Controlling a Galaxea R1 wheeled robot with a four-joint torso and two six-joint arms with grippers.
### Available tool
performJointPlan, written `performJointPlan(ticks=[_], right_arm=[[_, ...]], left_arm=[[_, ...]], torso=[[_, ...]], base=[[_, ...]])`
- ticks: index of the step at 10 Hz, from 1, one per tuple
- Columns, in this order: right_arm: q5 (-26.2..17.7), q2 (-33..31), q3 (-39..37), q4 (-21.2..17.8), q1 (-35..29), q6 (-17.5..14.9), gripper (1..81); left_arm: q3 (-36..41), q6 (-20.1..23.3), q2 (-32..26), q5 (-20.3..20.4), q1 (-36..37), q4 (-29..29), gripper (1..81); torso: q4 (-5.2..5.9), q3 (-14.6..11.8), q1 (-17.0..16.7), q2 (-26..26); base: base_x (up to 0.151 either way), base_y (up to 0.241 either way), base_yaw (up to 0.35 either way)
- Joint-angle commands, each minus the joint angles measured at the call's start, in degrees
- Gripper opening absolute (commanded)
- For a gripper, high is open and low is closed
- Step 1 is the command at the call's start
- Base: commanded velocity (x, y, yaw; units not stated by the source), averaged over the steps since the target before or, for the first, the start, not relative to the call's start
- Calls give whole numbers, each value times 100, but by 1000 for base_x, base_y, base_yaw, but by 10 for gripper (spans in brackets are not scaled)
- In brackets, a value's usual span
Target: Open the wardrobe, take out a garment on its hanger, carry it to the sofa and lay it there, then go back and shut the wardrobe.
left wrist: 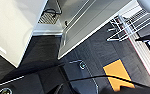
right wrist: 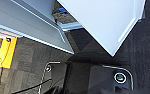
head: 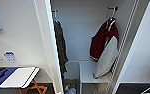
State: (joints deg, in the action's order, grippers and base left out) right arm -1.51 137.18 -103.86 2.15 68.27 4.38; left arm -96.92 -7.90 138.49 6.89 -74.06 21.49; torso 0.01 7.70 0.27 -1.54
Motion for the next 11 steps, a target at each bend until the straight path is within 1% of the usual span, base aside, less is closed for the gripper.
performJointPlan(ticks=[1, 4, 9, 11], right_arm=[[-192, 539, -825, -179, 7, 19, 811], [-201, 1041, -1442, -197, 245, 11, 811], [-209, 1551, -2232, -197, 579, 19, 811], [-218, 1911, -2802, -153, 666, 11, 811]], left_arm=[[-545, -19, 380, -179, 107, 101, 811], [-1268, 25, 856, -205, 27, 110, 811], [-2094, 43, 1322, -214, -44, 145, 811], [-2436, 43, 1516, -214, -70, 223, 811]], torso=[[0, 0, 0, 0], [0, -2, -2, -2], [0, -6, -4, -5], [0, -6, -6, -7]], base=[[0, 0, 0], [0, 0, 0], [0, 0, 0], [0, 0, 0]])
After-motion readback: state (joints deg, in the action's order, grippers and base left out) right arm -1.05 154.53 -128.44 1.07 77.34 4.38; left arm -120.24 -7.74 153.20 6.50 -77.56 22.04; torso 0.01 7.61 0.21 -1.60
